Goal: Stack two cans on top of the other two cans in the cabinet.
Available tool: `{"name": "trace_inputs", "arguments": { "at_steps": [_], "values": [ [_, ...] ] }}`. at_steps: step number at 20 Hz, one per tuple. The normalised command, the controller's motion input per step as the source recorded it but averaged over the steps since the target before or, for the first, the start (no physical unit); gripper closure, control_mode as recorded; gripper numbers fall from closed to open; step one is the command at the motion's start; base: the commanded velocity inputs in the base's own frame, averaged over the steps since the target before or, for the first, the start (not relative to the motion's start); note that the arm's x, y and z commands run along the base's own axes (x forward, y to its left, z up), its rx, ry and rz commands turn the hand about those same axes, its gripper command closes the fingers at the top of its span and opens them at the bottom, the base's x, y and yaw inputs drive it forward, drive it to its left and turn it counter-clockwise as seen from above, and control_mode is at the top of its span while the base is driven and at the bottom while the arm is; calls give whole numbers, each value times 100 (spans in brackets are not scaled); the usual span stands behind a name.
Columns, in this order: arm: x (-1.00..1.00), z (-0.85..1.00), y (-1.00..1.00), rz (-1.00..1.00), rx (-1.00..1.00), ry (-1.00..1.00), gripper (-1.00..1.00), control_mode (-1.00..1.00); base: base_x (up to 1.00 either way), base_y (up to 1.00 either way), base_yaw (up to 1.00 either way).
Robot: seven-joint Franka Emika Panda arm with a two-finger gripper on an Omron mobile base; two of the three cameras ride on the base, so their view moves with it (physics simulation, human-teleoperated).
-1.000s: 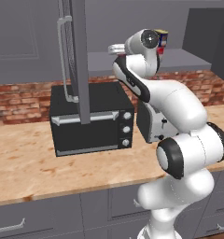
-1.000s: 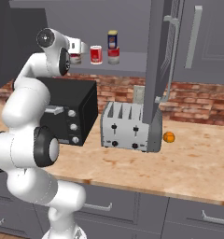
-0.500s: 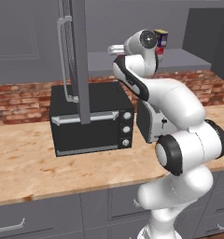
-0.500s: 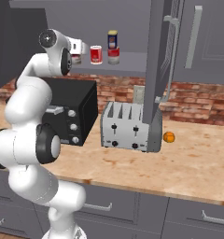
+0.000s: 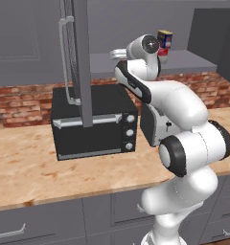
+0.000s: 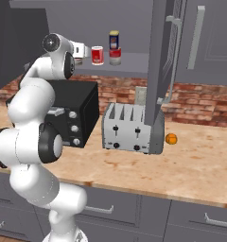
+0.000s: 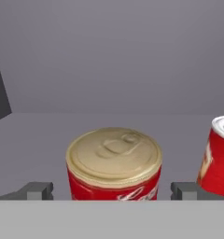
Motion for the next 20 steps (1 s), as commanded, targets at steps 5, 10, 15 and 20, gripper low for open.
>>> {"name": "trace_inputs", "arguments": {
  "at_steps": [5, 10, 15, 20],
  "values": [
    [11, -3, 0, 0, 0, 0, -100, -100, 0, 0, 0],
    [0, 0, 0, 0, 0, 0, -100, -100, 0, 0, 0],
    [7, 0, 0, 0, 0, 0, -100, -100, 0, 0, 0],
    [1, 0, 1, 0, 0, 0, -100, -100, 0, 0, 0]
  ]
}}
